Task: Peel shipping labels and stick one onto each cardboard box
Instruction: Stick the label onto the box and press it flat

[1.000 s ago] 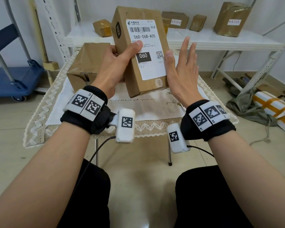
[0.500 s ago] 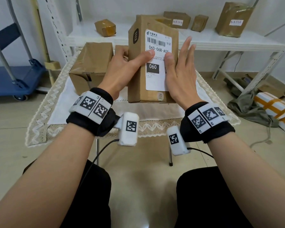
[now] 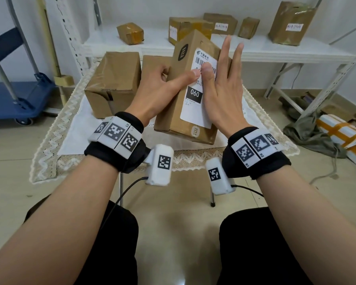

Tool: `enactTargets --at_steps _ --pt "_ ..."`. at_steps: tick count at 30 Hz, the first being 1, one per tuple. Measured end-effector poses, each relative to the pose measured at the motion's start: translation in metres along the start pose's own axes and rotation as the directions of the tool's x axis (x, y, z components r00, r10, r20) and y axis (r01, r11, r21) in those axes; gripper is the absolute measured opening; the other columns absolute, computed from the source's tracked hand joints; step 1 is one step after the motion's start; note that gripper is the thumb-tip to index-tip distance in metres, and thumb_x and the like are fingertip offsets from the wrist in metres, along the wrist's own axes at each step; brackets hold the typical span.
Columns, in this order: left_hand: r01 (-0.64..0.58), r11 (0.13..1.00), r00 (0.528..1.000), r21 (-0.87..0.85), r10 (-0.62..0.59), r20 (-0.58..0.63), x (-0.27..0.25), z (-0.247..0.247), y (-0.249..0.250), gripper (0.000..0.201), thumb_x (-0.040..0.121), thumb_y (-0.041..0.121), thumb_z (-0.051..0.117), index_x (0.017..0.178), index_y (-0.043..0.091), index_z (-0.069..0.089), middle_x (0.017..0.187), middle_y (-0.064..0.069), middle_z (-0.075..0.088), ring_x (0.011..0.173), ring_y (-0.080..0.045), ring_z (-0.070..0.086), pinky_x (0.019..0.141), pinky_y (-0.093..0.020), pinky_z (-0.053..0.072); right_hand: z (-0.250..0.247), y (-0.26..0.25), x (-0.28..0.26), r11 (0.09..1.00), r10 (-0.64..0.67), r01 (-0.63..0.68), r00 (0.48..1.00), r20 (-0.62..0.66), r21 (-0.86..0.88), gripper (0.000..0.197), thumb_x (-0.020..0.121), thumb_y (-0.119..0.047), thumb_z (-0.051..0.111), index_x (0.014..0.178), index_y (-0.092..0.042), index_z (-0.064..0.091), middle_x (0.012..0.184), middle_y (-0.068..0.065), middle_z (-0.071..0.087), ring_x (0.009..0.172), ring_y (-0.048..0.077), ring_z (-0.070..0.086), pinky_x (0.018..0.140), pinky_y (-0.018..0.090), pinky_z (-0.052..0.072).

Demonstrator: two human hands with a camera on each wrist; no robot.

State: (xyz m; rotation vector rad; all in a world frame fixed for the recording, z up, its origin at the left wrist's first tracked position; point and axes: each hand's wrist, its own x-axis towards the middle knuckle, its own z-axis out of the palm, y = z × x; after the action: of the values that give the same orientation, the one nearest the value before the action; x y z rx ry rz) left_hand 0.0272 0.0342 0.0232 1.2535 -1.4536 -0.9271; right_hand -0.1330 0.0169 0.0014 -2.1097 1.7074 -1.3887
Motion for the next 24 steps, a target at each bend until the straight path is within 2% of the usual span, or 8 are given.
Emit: enactTargets --at_steps 3,6,12,17,21,24 --pt "-0.006 1.000 1.000 0.010 0.005 0.007 0.001 0.000 0.000 0.064 0.077 0.060 0.078 0.124 0.019 0.060 0.108 0.008 0.075 0.091 -0.004 0.074 0.091 -0.032 0.059 -0.002 0.004 0.004 0.998 0.057 -0.057 0.998 0.004 0.012 0.070 0.106 -0.056 0.022 0.162 -0.028 -0.007 0.169 0.009 -0.017 0.157 0.031 -0.002 0.122 0.061 0.016" --pt "-0.006 0.999 1.000 0.052 0.006 -0.008 0.002 0.000 0.000 0.068 0.072 0.067 0.076 0.121 0.022 0.061 0.106 0.011 0.074 0.091 -0.004 0.073 0.089 -0.031 0.058 -0.005 0.006 0.005 0.996 0.090 -0.090 0.996 0.009 0.022 0.069 0.106 -0.055 0.022 0.162 -0.028 -0.009 0.169 0.009 -0.018 0.157 0.030 -0.004 0.122 0.061 0.014" --pt "-0.043 0.988 0.999 0.151 0.043 0.004 -0.002 0.000 0.000 0.067 0.079 0.066 0.074 0.129 0.024 0.059 0.110 0.011 0.070 0.096 -0.005 0.069 0.086 -0.029 0.055 -0.007 -0.005 0.001 1.000 -0.007 0.007 0.999 -0.042 0.012 0.068 0.107 -0.050 0.024 0.163 -0.022 -0.003 0.169 0.012 -0.016 0.157 0.032 -0.004 0.121 0.062 0.014" --pt "-0.058 0.991 0.998 0.120 0.054 0.039 -0.002 -0.001 0.000 0.080 0.069 0.073 0.073 0.129 0.023 0.058 0.113 0.006 0.071 0.097 -0.011 0.072 0.094 -0.042 0.058 -0.011 -0.005 0.002 1.000 -0.012 0.013 0.997 -0.082 0.012 0.068 0.107 -0.050 0.024 0.163 -0.021 -0.001 0.169 0.012 -0.015 0.157 0.033 -0.005 0.124 0.060 0.006" --pt "-0.070 0.993 0.997 0.099 0.066 0.043 -0.003 -0.002 0.002 0.081 0.063 0.073 0.074 0.124 0.022 0.060 0.110 0.006 0.072 0.095 -0.012 0.074 0.093 -0.045 0.058 -0.012 0.001 0.008 0.999 0.030 -0.028 0.992 -0.125 0.020 0.068 0.107 -0.050 0.024 0.163 -0.022 -0.001 0.170 0.011 -0.014 0.157 0.033 -0.002 0.123 0.061 0.009" --pt "-0.057 0.992 0.998 0.114 0.052 0.046 -0.002 -0.003 0.001 0.082 0.061 0.073 0.075 0.124 0.023 0.060 0.109 0.006 0.073 0.093 -0.012 0.074 0.092 -0.045 0.059 -0.011 0.006 0.009 0.995 0.099 -0.095 0.990 -0.100 0.042 0.068 0.107 -0.051 0.022 0.163 -0.023 -0.005 0.169 0.011 -0.014 0.157 0.032 -0.002 0.122 0.061 0.011"
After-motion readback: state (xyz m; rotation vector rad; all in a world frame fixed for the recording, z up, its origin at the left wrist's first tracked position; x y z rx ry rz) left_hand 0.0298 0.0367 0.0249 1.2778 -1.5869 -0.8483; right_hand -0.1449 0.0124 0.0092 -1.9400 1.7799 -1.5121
